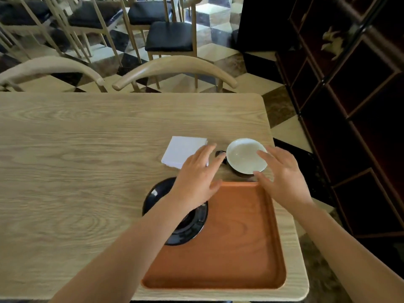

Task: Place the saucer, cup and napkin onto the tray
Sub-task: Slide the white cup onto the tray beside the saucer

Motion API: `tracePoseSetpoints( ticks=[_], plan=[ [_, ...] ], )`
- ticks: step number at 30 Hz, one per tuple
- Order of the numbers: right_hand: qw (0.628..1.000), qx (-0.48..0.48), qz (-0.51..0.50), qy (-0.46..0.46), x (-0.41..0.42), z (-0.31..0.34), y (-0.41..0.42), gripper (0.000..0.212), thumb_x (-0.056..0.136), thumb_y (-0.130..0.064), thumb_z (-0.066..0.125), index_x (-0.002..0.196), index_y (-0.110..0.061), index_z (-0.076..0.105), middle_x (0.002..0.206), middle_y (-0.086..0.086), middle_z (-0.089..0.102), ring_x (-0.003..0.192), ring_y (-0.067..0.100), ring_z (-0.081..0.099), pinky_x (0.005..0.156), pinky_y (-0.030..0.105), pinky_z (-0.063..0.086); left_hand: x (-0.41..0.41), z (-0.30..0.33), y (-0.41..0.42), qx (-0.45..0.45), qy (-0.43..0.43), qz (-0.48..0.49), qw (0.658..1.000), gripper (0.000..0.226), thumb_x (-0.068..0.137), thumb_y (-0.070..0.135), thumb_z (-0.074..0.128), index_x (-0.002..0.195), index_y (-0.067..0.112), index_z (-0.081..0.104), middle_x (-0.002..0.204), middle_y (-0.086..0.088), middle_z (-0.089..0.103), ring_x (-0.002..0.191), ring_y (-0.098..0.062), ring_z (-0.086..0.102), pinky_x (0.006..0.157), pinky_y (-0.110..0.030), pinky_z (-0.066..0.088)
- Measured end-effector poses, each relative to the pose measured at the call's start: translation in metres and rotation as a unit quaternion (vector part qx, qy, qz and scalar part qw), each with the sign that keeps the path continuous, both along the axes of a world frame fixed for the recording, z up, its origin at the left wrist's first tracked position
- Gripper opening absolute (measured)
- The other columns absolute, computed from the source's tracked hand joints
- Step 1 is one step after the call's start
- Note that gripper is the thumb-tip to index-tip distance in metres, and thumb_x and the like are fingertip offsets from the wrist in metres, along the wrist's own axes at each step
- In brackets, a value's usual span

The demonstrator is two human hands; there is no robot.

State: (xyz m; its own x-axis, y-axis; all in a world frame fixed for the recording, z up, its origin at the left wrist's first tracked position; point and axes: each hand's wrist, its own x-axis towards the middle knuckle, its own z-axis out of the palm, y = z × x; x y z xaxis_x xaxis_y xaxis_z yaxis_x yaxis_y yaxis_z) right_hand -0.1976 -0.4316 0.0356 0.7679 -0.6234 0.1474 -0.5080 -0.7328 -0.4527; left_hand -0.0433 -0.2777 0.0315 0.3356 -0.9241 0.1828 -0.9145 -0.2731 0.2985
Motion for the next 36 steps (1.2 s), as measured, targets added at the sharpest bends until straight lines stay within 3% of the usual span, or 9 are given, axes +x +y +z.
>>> tracePoseSetpoints(
  ticks=[3,7,9,11,15,18,26,32,36],
  plan=[
    [0.993,-0.052,0.058,0.091,-0.002,-0.01,-0.014,0.058,0.082,-0.033,0.066,0.134,-0.018,0.045,0.148,0.009,0.036,0.137,0.031,0.025,0.101,0.051,0.038,-0.008,-0.013,-0.031,0.053,-0.065,-0.058,0.995,0.061,0.082,0.025,0.063,0.137,0.014,0.037,0.151,-0.016,0.022,0.139,-0.032,0.018,0.107,-0.051,0.029],
    [0.987,-0.078,0.098,0.1,-0.005,-0.022,-0.021,0.053,0.081,-0.031,0.067,0.129,-0.014,0.051,0.145,0.012,0.041,0.13,0.032,0.04,0.094,0.047,0.046,-0.014,-0.028,-0.048,0.112,-0.071,-0.029,0.991,0.061,0.087,0.036,0.055,0.14,0.018,0.031,0.156,-0.012,0.009,0.143,-0.03,0.005,0.109,-0.052,0.024],
    [0.991,-0.061,0.1,0.066,-0.006,-0.027,-0.022,0.046,0.077,-0.022,0.074,0.119,-0.007,0.06,0.138,0.017,0.048,0.119,0.033,0.052,0.084,0.045,0.051,-0.015,-0.031,-0.051,0.11,-0.057,-0.016,0.992,0.055,0.088,0.039,0.053,0.135,0.015,0.038,0.155,-0.012,0.013,0.142,-0.031,0.01,0.105,-0.051,0.031],
    [0.993,-0.051,0.099,0.034,-0.003,-0.03,-0.021,0.038,0.07,-0.013,0.079,0.104,-0.001,0.067,0.128,0.024,0.056,0.108,0.038,0.06,0.076,0.049,0.055,-0.013,-0.031,-0.053,0.081,-0.044,-0.025,0.995,0.044,0.089,0.036,0.053,0.124,0.01,0.051,0.149,-0.013,0.03,0.138,-0.031,0.021,0.095,-0.048,0.043],
    [0.997,-0.023,0.076,-0.002,0.001,-0.032,-0.021,0.027,0.065,-0.006,0.081,0.088,0.003,0.071,0.118,0.027,0.062,0.1,0.042,0.063,0.074,0.055,0.056,-0.009,-0.025,-0.057,0.005,0.005,-0.057,0.998,0.024,0.082,0.021,0.067,0.096,0.001,0.068,0.103,-0.012,0.066,0.119,-0.034,0.046,0.072,-0.048,0.055],
    [0.994,-0.04,0.093,-0.032,-0.003,-0.031,-0.018,0.026,0.062,-0.004,0.083,0.084,0.003,0.071,0.111,0.027,0.065,0.095,0.04,0.065,0.068,0.055,0.057,-0.009,-0.023,-0.053,-0.039,0.017,-0.061,0.997,0.021,0.073,0.014,0.076,0.087,-0.001,0.07,0.087,-0.012,0.068,0.106,-0.037,0.055,0.068,-0.046,0.056],
    [0.989,-0.068,0.095,-0.086,-0.036,-0.022,0.002,0.027,0.064,-0.006,0.083,0.086,0.001,0.07,0.113,0.024,0.065,0.098,0.037,0.065,0.067,0.049,0.059,-0.034,-0.019,-0.028,-0.132,-0.007,-0.042,0.99,0.024,0.069,0.019,0.079,0.081,0.003,0.067,0.086,-0.007,0.068,0.098,-0.029,0.057,0.072,-0.036,0.055],
    [0.988,-0.073,0.112,-0.074,-0.064,-0.027,0.025,0.027,0.063,-0.01,0.083,0.085,-0.001,0.071,0.112,0.021,0.067,0.098,0.034,0.066,0.067,0.044,0.06,-0.06,-0.032,0.001,-0.141,-0.012,-0.032,0.989,0.023,0.072,0.028,0.073,0.081,0.007,0.069,0.086,-0.002,0.069,0.101,-0.02,0.05,0.08,-0.027,0.048],
    [0.991,-0.057,0.104,-0.065,-0.074,-0.036,0.031,0.027,0.063,-0.01,0.084,0.085,-0.002,0.071,0.112,0.02,0.067,0.101,0.034,0.065,0.066,0.042,0.06,-0.07,-0.042,0.008,-0.119,-0.004,-0.033,0.992,0.022,0.072,0.028,0.075,0.08,0.009,0.069,0.086,-0.001,0.069,0.102,-0.023,0.057,0.077,-0.032,0.055]
  ],
)
